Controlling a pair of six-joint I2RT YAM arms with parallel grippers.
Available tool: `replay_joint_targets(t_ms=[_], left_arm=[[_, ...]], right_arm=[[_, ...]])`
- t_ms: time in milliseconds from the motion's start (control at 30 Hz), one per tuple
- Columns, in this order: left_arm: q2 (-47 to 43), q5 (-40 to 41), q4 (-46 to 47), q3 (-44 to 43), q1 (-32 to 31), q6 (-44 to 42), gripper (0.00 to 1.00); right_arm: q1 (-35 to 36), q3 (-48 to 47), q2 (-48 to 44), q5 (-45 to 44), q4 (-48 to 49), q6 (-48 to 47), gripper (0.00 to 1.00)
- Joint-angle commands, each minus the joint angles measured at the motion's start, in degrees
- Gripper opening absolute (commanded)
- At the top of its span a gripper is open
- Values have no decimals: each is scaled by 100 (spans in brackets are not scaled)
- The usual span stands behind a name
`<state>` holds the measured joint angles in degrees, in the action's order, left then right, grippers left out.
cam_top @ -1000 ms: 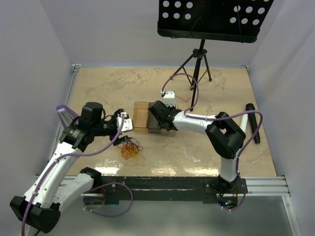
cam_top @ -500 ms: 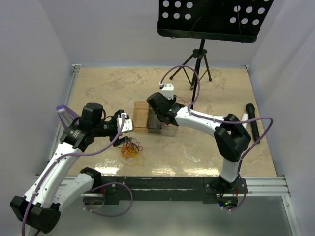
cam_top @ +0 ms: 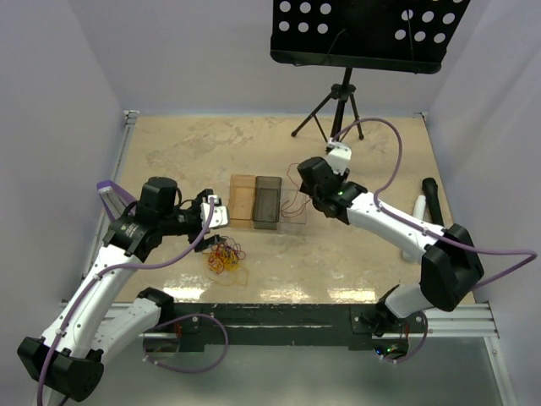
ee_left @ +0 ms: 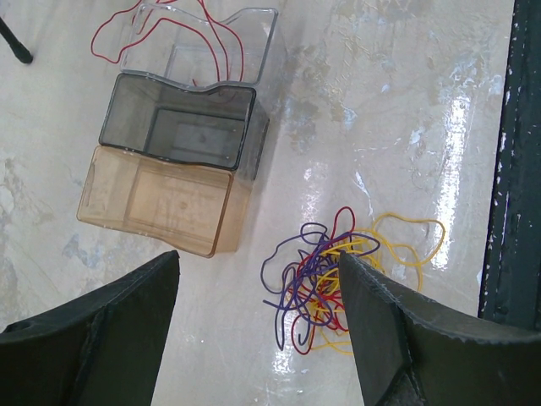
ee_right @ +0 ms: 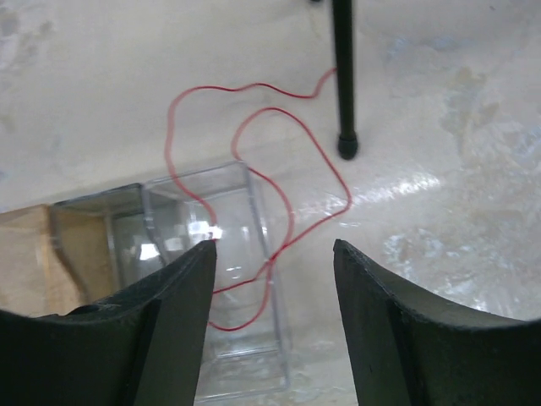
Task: Untangle the cables
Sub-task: Place the cable in the bin.
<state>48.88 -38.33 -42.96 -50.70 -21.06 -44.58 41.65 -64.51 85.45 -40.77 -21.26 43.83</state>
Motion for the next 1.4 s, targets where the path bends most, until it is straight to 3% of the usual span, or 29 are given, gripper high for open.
replay_joint_targets(t_ms=[0, 400, 767, 967, 1133, 1367], left_arm=[[-46, -175, 25, 25, 14, -86, 80], [-28, -202, -28, 34, 14, -113, 80], [42, -246, -11, 42, 14, -113, 80], [60, -263, 7, 139, 14, -121, 80], [51, -289, 68, 236, 14, -113, 79], [104, -351, 121, 262, 14, -86, 79]], right_arm=[[-358, 562, -239, 657, 394, 353, 62], [-1053, 1265, 138, 1783, 1351, 872, 61], [-1071, 1011, 850, 1713, 1589, 1110, 55], [-1071, 1133, 921, 1494, 1782, 1294, 39], [-1054, 1397, 395, 1064, 1967, 1286, 2], [-808, 1635, -940, 273, 1871, 1022, 0]])
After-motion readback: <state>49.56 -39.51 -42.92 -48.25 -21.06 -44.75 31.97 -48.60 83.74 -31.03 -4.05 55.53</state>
